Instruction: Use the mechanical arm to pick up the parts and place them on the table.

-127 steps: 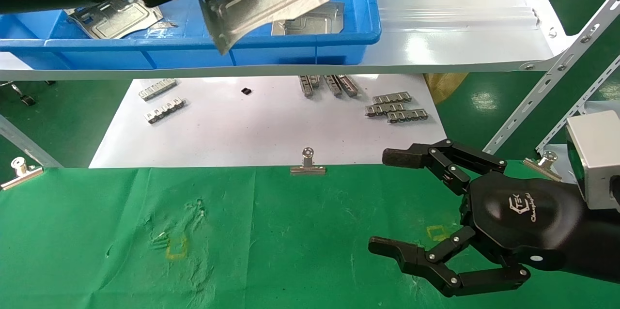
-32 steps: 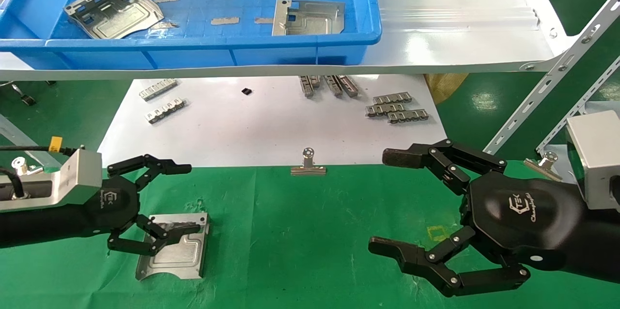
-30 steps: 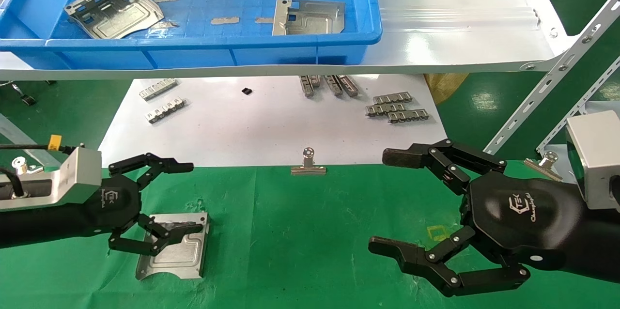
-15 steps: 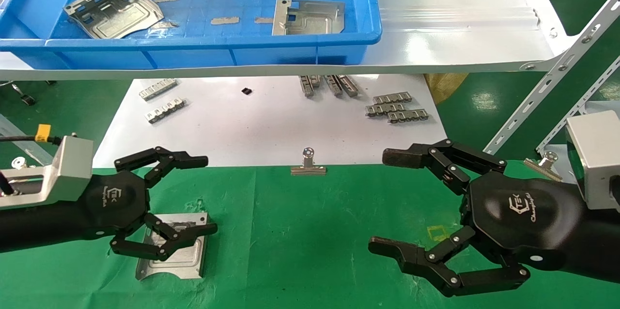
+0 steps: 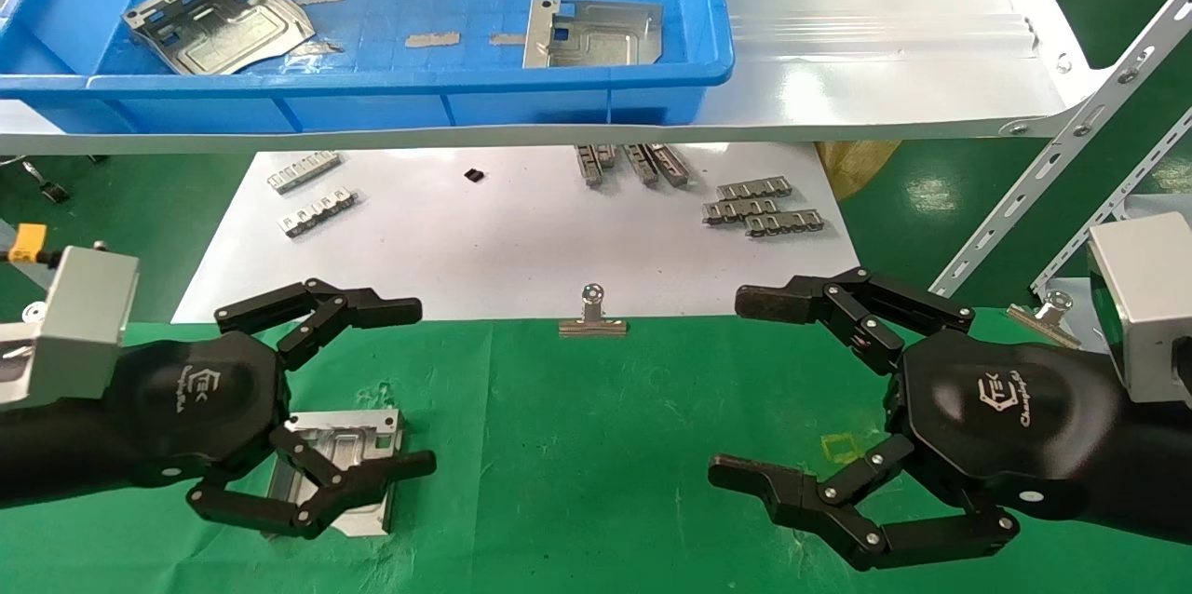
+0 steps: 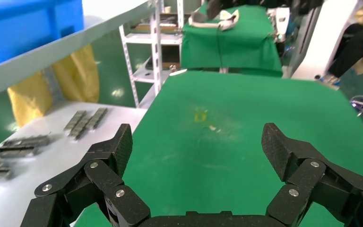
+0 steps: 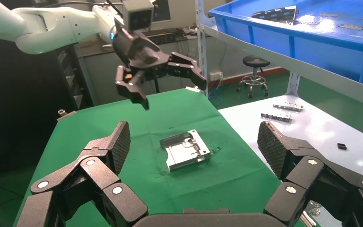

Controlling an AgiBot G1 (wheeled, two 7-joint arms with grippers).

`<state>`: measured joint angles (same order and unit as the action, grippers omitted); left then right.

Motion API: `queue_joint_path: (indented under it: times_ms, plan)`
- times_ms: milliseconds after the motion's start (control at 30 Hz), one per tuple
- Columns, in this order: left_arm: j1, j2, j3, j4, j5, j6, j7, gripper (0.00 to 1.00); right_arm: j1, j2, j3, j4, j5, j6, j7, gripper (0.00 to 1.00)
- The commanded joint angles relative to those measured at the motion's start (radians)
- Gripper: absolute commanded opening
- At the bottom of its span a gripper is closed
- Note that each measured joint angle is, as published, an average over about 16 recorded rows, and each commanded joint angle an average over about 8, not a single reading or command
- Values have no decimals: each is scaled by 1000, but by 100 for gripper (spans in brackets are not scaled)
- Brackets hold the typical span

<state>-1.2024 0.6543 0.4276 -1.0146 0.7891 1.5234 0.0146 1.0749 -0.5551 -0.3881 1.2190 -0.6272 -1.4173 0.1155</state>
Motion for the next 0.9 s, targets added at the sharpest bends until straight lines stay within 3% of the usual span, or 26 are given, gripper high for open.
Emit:
queue_joint_path:
  times_ms: [33, 500, 900]
  plan:
    - [17, -6, -19, -35, -8, -4, -26, 100, 0, 0, 0, 0, 0, 0, 0, 100]
    - [124, -42, -143, -262, -57, -26, -195, 100, 0, 0, 0, 0, 0, 0, 0, 100]
    - [140, -48, -161, -292, -66, -31, -211, 100, 0, 0, 0, 0, 0, 0, 0, 100]
